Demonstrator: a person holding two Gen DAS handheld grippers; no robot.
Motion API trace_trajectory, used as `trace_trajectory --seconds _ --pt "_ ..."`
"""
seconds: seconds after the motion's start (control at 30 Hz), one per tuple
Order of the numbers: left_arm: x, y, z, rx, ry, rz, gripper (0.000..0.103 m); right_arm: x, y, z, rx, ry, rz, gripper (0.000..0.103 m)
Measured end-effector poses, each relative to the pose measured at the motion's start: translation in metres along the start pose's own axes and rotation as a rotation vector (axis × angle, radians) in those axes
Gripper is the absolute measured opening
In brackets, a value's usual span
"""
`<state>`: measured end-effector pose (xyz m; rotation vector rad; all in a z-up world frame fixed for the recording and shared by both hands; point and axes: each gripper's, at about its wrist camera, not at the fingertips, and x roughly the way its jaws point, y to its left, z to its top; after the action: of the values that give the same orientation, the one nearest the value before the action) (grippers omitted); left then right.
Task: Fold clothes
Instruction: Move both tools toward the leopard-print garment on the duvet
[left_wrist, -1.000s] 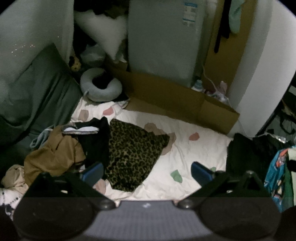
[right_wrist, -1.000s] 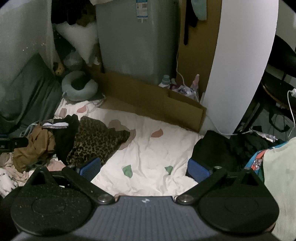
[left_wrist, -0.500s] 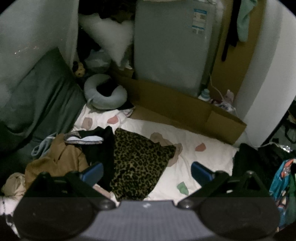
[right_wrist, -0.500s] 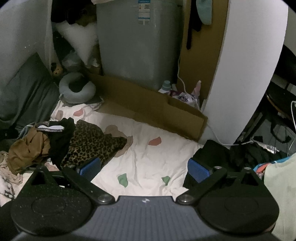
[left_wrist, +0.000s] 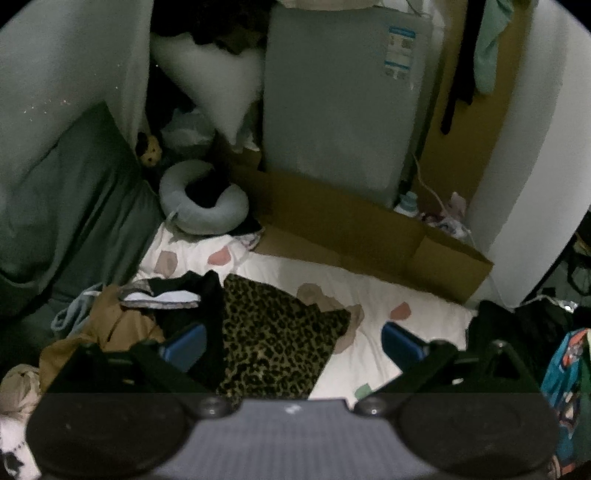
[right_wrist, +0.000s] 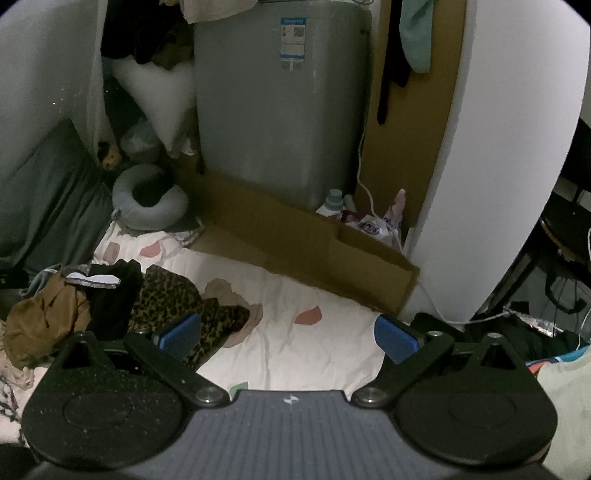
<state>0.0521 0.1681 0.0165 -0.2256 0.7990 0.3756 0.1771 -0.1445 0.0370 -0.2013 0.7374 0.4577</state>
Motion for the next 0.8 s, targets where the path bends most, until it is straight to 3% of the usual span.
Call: trace_trajectory --seconds 0.37,0.53,0.8 --pt "0.035 0.02 0.008 -0.024 0.004 0.019 0.102 0.046 -0.002 0.009 0.004 0.046 0.017 0.103" --pt "0.056 0.028 0.001 -0.034 0.009 0.034 0.102 0.072 -0.002 0.011 -0.015 0.061 -0.009 0.103" --pt "0.101 0.042 -0.025 -0.075 0.065 0.045 0.102 0.119 -0.006 0.004 0.01 0.115 0.026 0.103"
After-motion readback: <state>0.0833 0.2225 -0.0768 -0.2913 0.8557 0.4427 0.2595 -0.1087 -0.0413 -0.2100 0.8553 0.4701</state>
